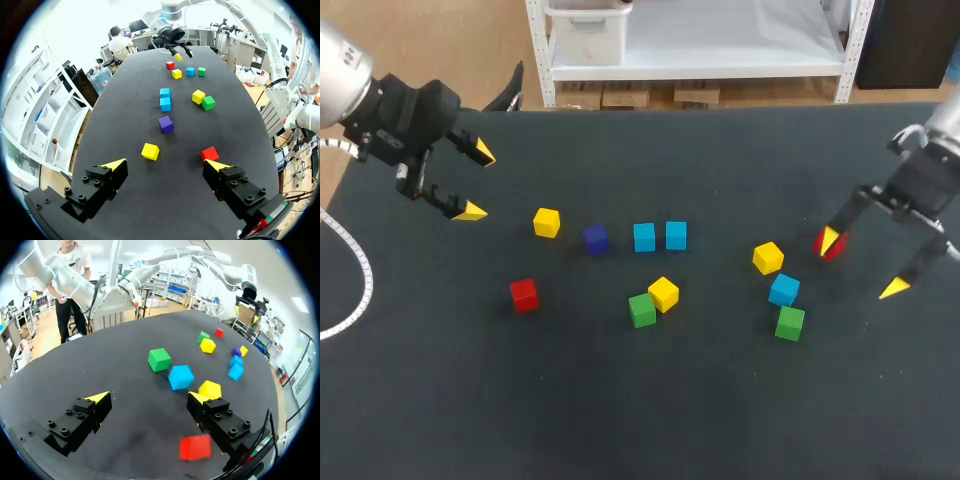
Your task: Place the blue cubes, place green cubes on the blue cubes, place the yellow cubes on the green cubes, then place the red cubes on the yellow cubes, and place purple cube on the red cubes.
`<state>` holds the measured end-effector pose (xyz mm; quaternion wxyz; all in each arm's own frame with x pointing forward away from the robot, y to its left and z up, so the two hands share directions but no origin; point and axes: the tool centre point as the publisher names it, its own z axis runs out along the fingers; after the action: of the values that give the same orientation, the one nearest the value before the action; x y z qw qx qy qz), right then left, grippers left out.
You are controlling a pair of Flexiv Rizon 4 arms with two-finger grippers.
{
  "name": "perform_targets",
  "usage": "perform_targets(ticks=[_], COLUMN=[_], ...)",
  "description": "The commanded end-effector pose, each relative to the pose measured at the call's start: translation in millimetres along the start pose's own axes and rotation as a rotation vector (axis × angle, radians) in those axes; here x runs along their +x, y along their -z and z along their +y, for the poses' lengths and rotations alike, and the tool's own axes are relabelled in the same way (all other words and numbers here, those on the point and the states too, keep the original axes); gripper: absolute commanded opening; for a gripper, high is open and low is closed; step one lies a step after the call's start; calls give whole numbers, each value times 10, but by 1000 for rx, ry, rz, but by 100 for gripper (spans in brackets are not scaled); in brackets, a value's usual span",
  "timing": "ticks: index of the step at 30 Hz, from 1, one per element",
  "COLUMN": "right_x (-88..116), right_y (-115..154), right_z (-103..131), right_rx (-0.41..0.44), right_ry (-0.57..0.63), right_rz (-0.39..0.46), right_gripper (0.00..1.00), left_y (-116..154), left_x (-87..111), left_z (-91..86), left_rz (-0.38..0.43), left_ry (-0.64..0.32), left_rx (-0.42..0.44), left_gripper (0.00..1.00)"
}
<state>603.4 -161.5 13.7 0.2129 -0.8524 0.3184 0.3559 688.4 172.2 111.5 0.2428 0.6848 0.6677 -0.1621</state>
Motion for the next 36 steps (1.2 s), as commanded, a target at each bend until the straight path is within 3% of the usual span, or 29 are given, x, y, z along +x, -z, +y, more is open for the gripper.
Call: perform_targets(ticks=[1, 36], right_x=[41, -20], right_y=[-152, -472], right_z=[-118, -583], right_rx=[-48, -191], right_ry=[10, 74], right_rz=[-2, -5], right_gripper=[100, 100], left_y=[0, 0], left_x=[9, 9], left_z=[-8, -8], left_rz=[-3, -3], left_ry=[-2, -2], left_rx=[-3, -3], left_gripper=[100, 100])
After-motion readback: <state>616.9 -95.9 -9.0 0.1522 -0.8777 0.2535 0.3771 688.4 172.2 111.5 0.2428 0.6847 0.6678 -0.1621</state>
